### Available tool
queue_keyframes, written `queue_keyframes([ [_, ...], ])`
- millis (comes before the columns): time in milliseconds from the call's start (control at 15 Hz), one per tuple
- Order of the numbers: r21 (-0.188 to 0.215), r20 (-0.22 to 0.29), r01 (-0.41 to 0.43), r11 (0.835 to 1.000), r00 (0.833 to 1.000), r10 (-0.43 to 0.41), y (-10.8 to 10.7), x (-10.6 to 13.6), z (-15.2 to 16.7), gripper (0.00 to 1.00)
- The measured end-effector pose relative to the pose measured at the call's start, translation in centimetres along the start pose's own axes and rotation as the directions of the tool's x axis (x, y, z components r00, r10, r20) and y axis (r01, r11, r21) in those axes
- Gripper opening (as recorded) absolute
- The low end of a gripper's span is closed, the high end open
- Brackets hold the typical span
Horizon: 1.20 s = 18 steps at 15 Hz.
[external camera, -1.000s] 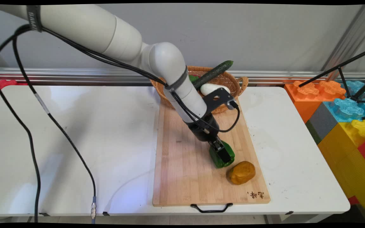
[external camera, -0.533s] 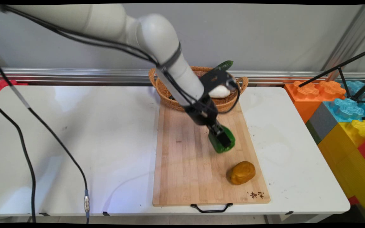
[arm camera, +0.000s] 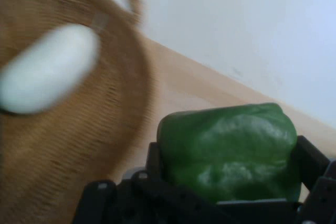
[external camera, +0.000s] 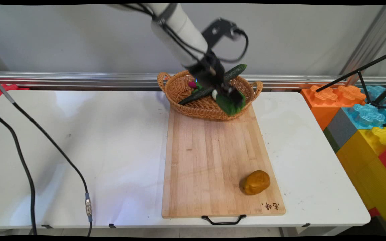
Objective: Place the picked object in the vegetable basket
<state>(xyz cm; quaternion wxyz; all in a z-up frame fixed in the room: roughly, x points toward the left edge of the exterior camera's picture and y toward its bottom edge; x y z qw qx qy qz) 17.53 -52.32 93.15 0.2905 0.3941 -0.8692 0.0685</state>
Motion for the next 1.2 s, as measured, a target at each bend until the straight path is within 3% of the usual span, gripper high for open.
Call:
queue_keyframes([
  [200,0.066,-0.040,0.077,0.995,0.996,-0.074,-3.1,1.2,-0.3,0.00],
  [533,0.115,-0.041,0.187,0.976,0.982,-0.183,-7.1,1.5,2.3,0.00],
  [733,0.117,-0.035,0.238,0.964,0.971,-0.235,-9.0,1.3,5.4,0.00],
  [1133,0.103,-0.035,0.274,0.956,0.962,-0.272,-10.8,1.8,9.4,0.00],
  [1200,0.100,-0.033,0.276,0.956,0.961,-0.274,-10.9,1.8,9.8,1.00],
])
